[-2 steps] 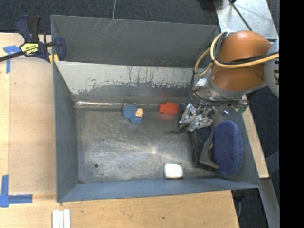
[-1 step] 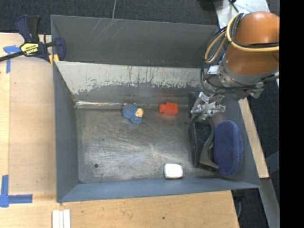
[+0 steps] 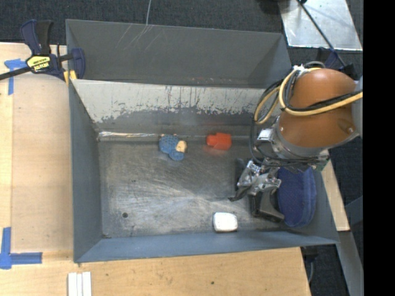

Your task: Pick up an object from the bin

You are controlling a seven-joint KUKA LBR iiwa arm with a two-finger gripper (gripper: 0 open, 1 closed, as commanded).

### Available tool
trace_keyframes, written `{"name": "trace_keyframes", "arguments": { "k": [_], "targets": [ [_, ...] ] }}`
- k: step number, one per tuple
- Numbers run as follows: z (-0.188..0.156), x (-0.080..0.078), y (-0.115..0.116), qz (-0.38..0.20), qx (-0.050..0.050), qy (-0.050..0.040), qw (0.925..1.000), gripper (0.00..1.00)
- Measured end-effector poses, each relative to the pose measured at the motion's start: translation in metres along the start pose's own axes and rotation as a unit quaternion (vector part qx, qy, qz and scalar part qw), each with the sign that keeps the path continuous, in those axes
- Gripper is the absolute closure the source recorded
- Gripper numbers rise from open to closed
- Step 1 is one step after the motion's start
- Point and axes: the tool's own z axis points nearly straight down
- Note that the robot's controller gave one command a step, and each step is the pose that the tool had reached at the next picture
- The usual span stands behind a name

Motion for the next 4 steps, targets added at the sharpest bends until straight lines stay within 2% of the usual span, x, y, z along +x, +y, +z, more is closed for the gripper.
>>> {"name": "trace_keyframes", "arguments": {
  "k": [1,2,3,4],
  "targets": [
    [-0.007,-0.014,-0.030,-0.257,0.006,-0.0018,0.9665,1.00],
    [-0.038,-0.015,-0.009,-0.269,0.007,-0.0022,0.9631,1.00],
    [-0.044,-0.006,0.003,-0.318,0.004,-0.0004,0.9482,1.00],
    [-0.052,0.013,0.014,-0.334,0.003,0.0001,0.9427,1.00]
  ]
}}
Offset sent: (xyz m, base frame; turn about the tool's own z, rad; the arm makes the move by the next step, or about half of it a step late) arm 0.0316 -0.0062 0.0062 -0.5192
